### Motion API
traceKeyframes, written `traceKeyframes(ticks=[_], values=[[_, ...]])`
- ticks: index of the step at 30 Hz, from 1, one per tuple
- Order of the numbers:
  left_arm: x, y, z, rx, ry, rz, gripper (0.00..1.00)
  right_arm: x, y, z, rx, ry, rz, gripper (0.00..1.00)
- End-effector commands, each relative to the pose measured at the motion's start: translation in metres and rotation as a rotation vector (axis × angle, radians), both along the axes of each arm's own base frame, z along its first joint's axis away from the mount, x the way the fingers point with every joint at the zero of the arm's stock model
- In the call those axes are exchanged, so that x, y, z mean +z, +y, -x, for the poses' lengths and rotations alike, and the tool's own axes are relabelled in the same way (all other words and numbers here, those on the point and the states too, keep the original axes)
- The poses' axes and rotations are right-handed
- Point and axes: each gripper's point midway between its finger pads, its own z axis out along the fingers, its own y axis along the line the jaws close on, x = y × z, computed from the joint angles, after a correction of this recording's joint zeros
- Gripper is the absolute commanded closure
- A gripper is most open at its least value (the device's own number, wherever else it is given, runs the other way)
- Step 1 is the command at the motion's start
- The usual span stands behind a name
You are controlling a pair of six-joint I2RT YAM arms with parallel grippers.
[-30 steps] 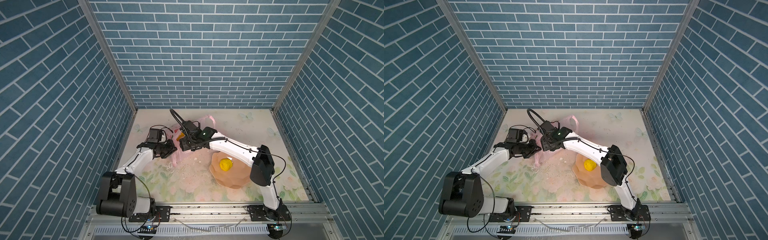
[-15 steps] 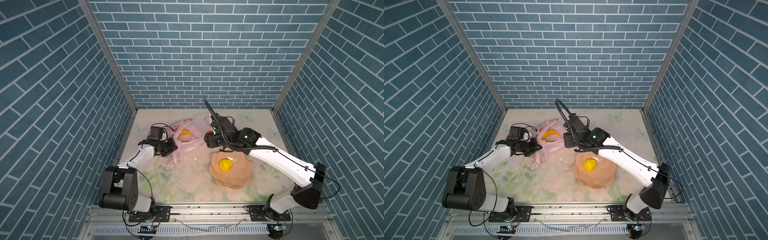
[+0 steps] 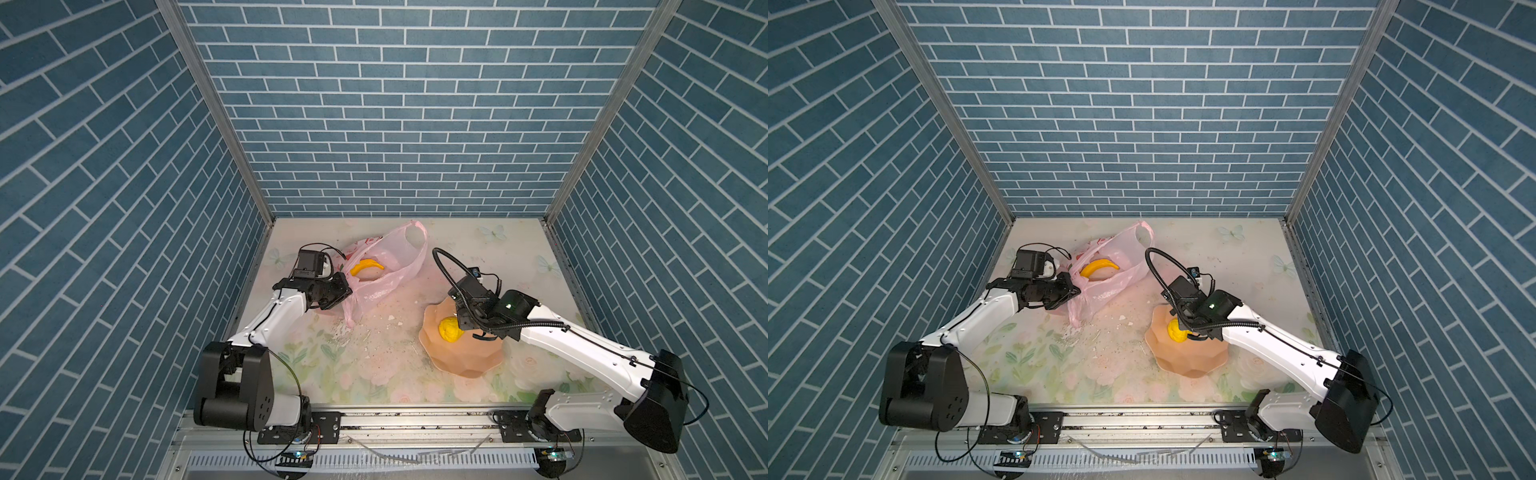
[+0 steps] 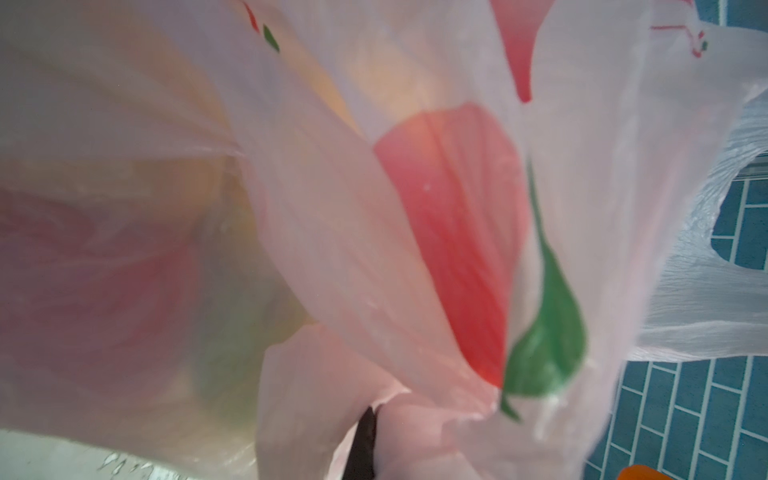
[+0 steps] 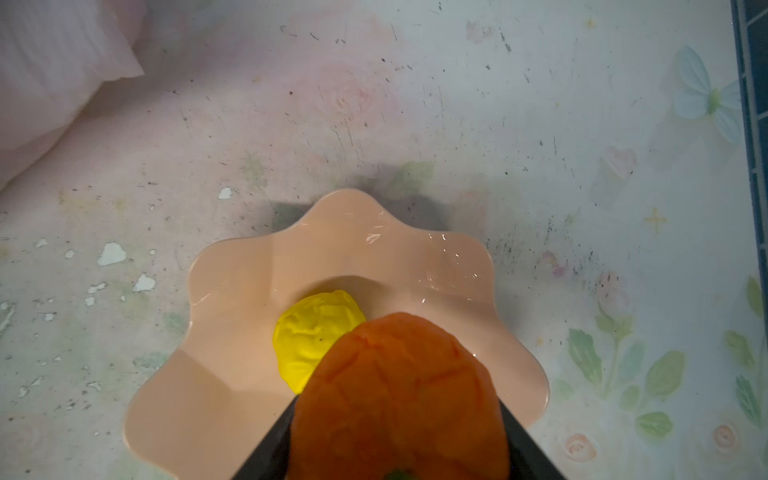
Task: Take the fake fruits out of the plastic bag
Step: 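Lift the orange fruit out of the bag and carry it over the bowl, then lower the orange fruit into the peach bowl and open the right gripper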
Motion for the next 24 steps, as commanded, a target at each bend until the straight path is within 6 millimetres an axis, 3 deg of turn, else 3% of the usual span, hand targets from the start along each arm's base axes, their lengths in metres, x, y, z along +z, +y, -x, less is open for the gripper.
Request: traceKeyframes(ticks=[1,10,24], values=[[0.008,0.004,0.003,0.006,-0.020,-0.028,1.00,-0.018,-0.018,0.004,-0.086,0.011,0.025,0.58],[0.009,0.005,0.004,0.011,-0.023,-0.032,1.00,-0.064,-0.030,0.011,-0.155,0.071,0.007,0.58],[0.008,0.004,0.004,0.006,-0.022,-0.025,1.00,-0.097,-0.024,0.012,-0.149,0.146,0.060,0.53]])
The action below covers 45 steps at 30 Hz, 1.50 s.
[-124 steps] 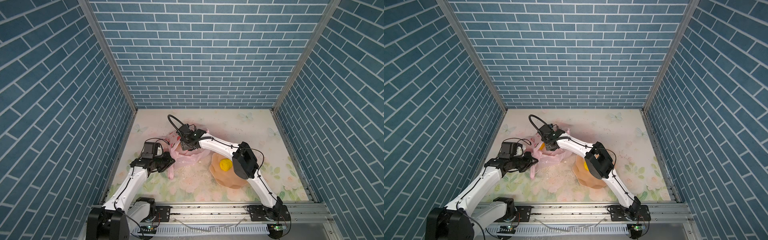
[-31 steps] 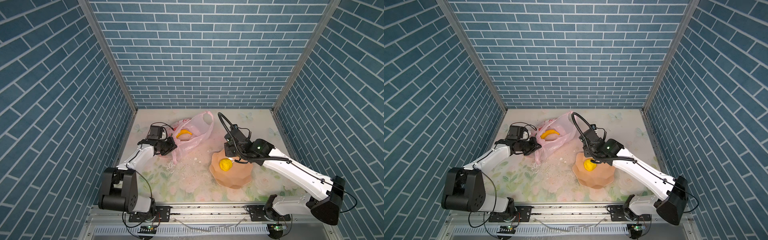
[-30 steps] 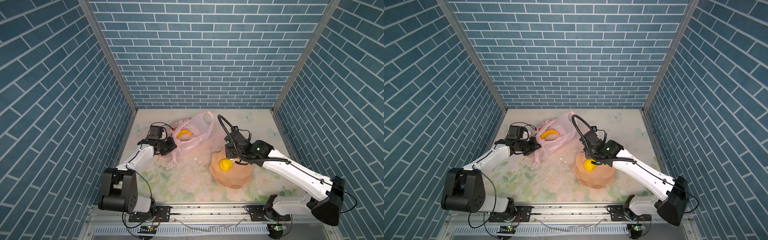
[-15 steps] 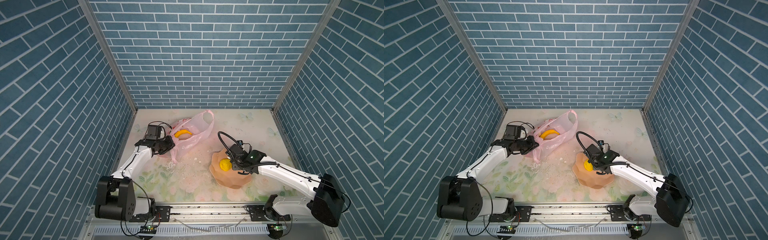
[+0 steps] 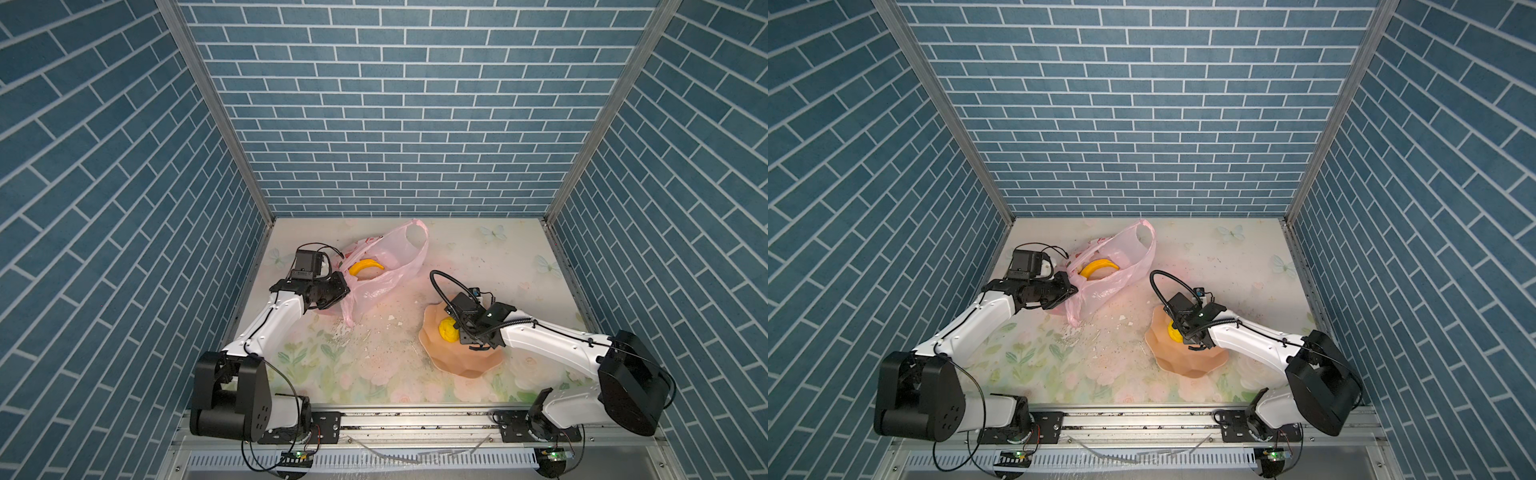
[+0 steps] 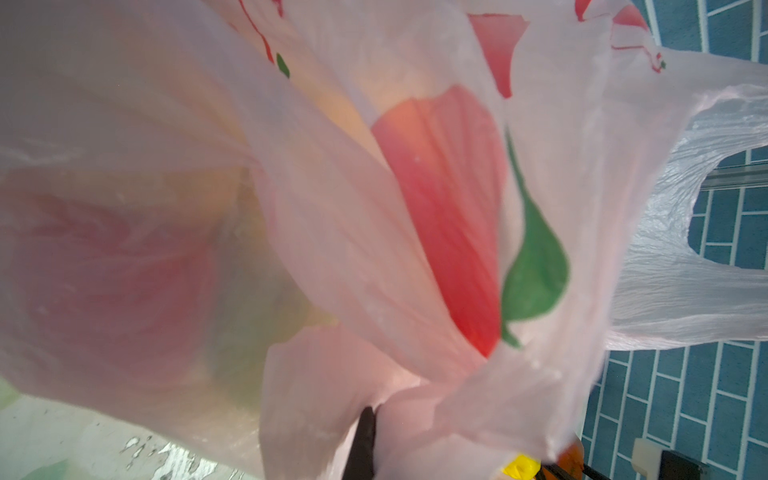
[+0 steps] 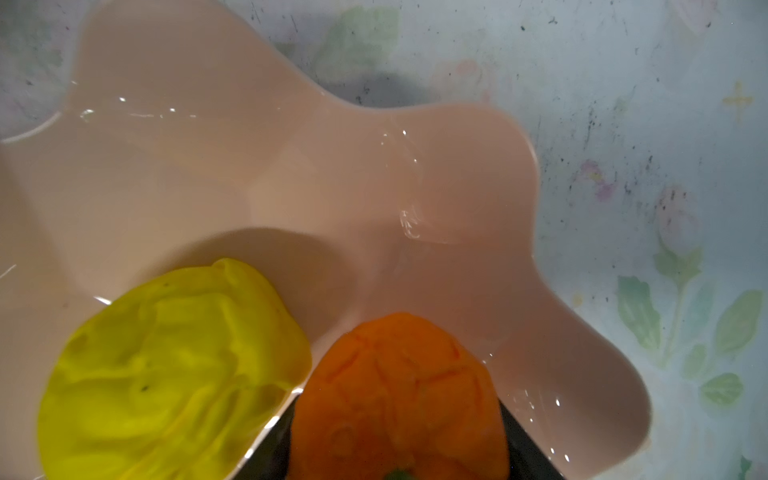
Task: Take the fake fruits out of the plastic bag
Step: 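Lower the orange fruit into the peach bowl and open the right gripper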
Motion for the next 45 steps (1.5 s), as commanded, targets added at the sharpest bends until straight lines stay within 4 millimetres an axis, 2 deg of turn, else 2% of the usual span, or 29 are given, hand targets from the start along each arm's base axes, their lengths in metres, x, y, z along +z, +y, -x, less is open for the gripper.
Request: traceKeyframes(ticks=[1,12,27,32,41,45], values=[[0.000,0.000,0.002,-0.009,0.000,-0.008,1.00,-0.009,-0.005,0.004,-0.050,0.017,-0.002,0.53],[0.002,-0.001,0.002,-0.012,-0.006,-0.001,1.00,-0.024,-0.006,0.010,-0.061,0.056,0.007,0.47],[0.005,-0.002,0.002,-0.017,-0.014,0.002,1.00,-0.028,-0.003,0.012,-0.058,0.078,0.003,0.30],[0.005,-0.002,0.002,-0.020,-0.015,0.002,1.00,-0.020,-0.001,0.011,-0.051,0.076,0.001,0.28],[0.008,-0.004,0.000,-0.040,-0.024,0.002,1.00,0.019,0.013,0.013,-0.004,0.039,-0.017,0.27],[0.011,-0.004,-0.001,-0.054,-0.028,-0.004,1.00,0.030,0.021,0.015,0.010,0.038,-0.022,0.27]])
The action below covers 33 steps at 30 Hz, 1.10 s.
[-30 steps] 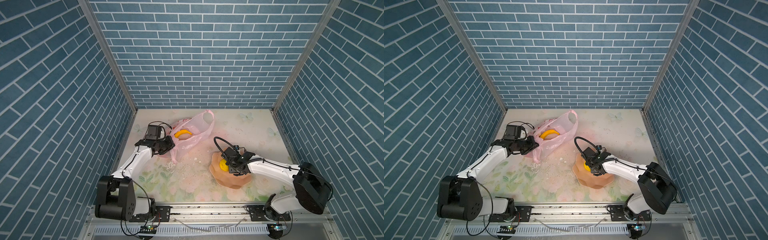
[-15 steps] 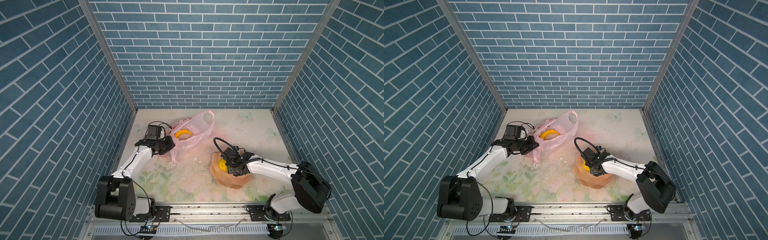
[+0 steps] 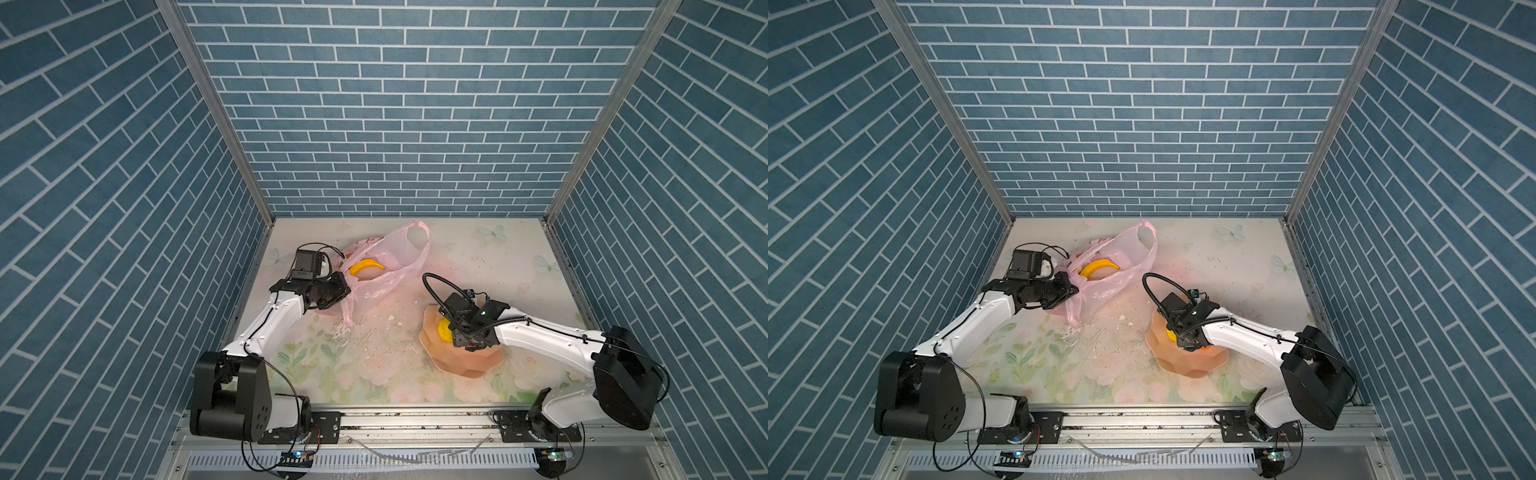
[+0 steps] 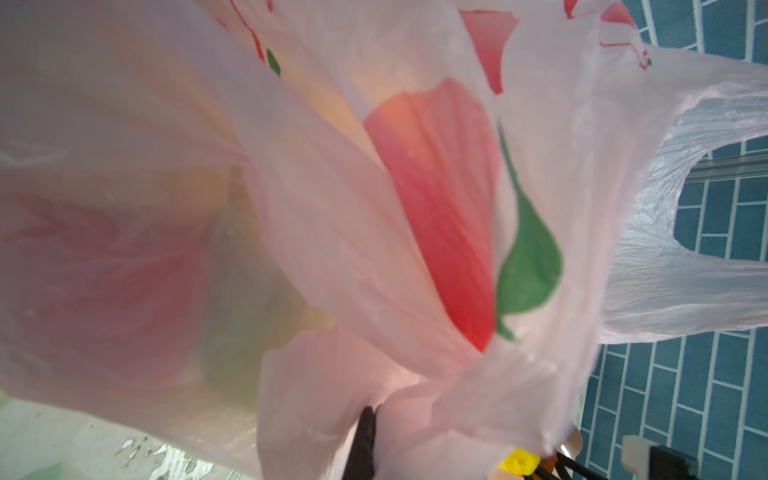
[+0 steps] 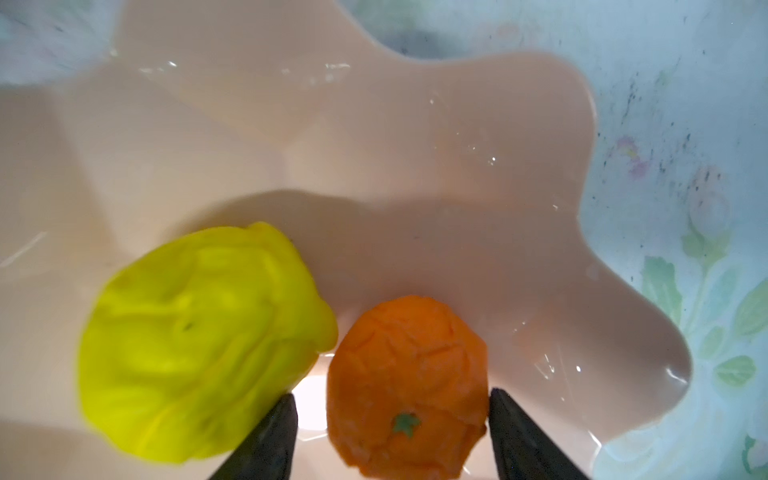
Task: Take the fake fruits out of the plastic bag
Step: 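Lower the orange fruit into the peach bowl and open the right gripper, then move the empty right gripper back over the pink bag's mouth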
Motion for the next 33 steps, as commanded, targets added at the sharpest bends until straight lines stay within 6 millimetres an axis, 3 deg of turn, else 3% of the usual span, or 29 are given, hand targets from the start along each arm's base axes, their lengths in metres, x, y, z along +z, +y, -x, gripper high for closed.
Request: traceKeyframes(ticks=[1,5,10,16,20,23,26,30,33], values=[[0.011,-0.002,-0.002,-0.034,-0.023,-0.009,1.00,0.021,0.001,0.003,-0.031,-0.014,-0.005,0.27],[0.015,0.001,0.002,-0.061,-0.015,-0.035,1.00,0.046,0.013,0.000,-0.005,-0.049,-0.032,0.29],[0.019,0.006,0.015,-0.111,0.015,-0.094,1.00,0.104,0.044,-0.018,0.070,-0.163,-0.168,0.31],[0.018,0.015,0.039,-0.130,0.055,-0.149,1.00,0.168,0.111,-0.046,0.246,-0.264,-0.337,0.33],[0.018,0.023,0.057,-0.116,0.067,-0.187,1.00,0.191,0.168,-0.060,0.381,-0.287,-0.464,0.36],[0.016,0.029,0.070,-0.101,0.076,-0.206,1.00,0.191,0.218,-0.063,0.492,-0.246,-0.567,0.41],[0.014,0.031,0.080,-0.077,0.087,-0.200,1.00,0.179,0.257,-0.065,0.576,-0.202,-0.607,0.45],[0.010,0.035,0.093,-0.036,0.100,-0.199,1.00,0.151,0.292,-0.070,0.643,-0.133,-0.622,0.49],[0.003,0.039,0.102,-0.011,0.119,-0.203,1.00,0.129,0.306,-0.073,0.675,-0.079,-0.596,0.51]])
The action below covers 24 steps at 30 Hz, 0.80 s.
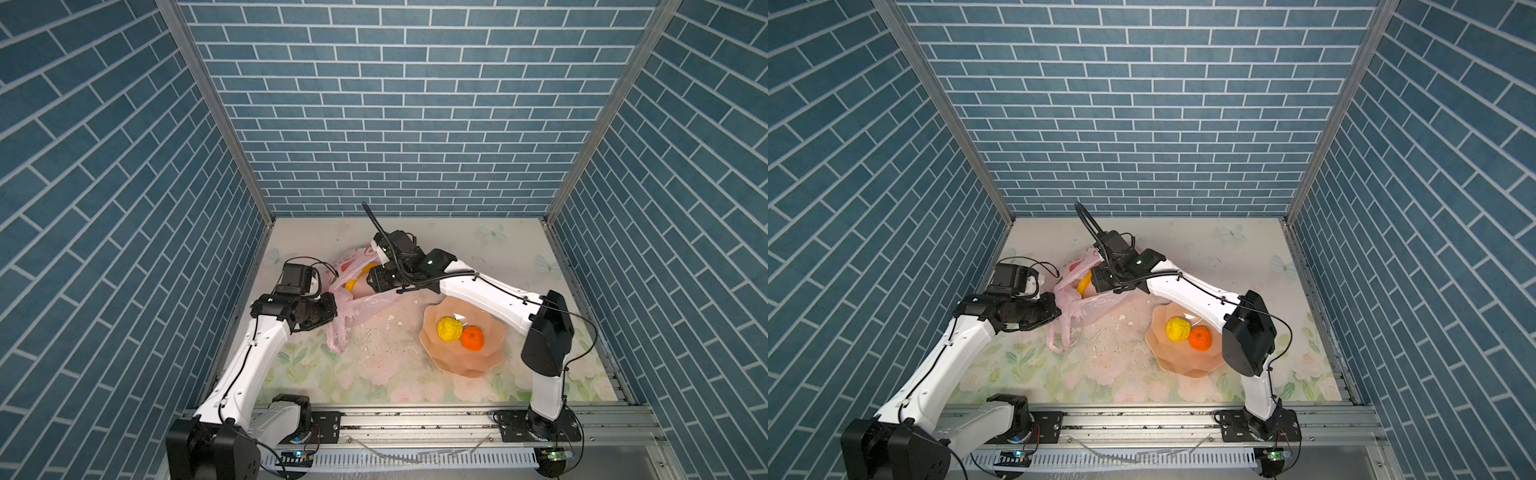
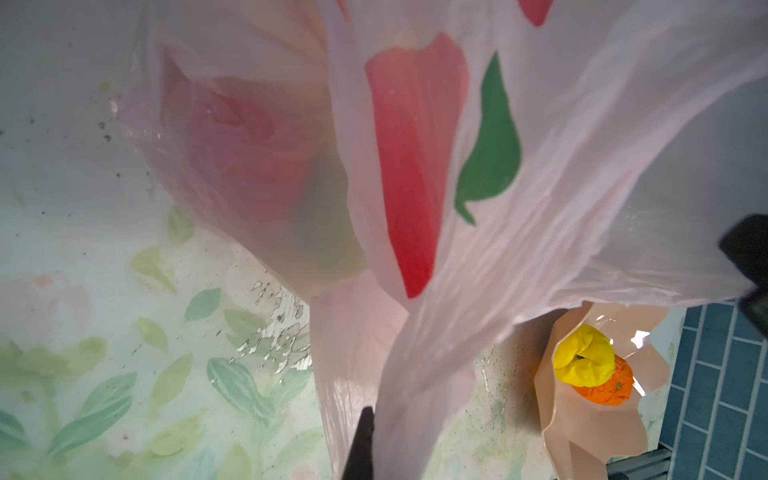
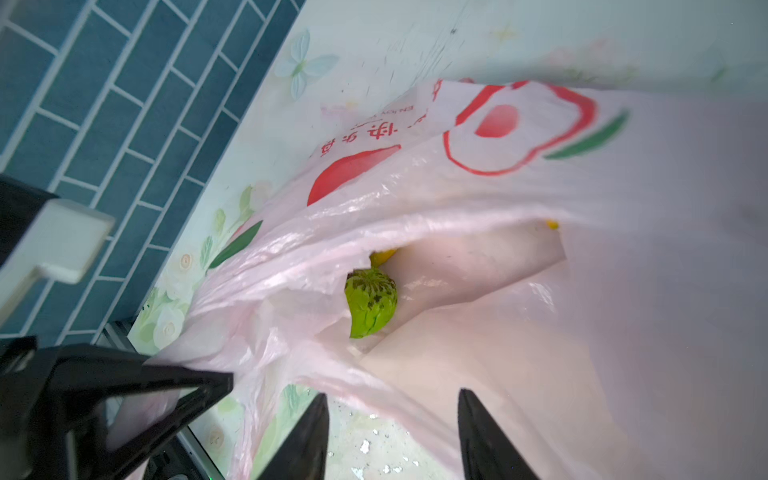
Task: Take the fake fruits out of the plastic bag
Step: 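Move the empty right gripper back over the pink bag's mouth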
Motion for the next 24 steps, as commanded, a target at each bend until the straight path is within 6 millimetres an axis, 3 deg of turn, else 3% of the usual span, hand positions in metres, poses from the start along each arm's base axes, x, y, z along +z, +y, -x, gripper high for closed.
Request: traceKeyframes(ticks=[1,14,24], values=[[-0.013,0.009,0.016,0.052,0.052,-0.021,1.00,0.006,0.024,0.006,0.121,0.006,-0.034,0.51],[-0.021,0.025,0.038,0.160,0.078,-0.059,1.00,-0.060,0.042,0.034,0.243,0.132,0.025,0.54],[-0.023,0.026,0.036,0.191,0.075,-0.053,1.00,-0.089,0.029,0.070,0.405,0.148,0.142,0.55]])
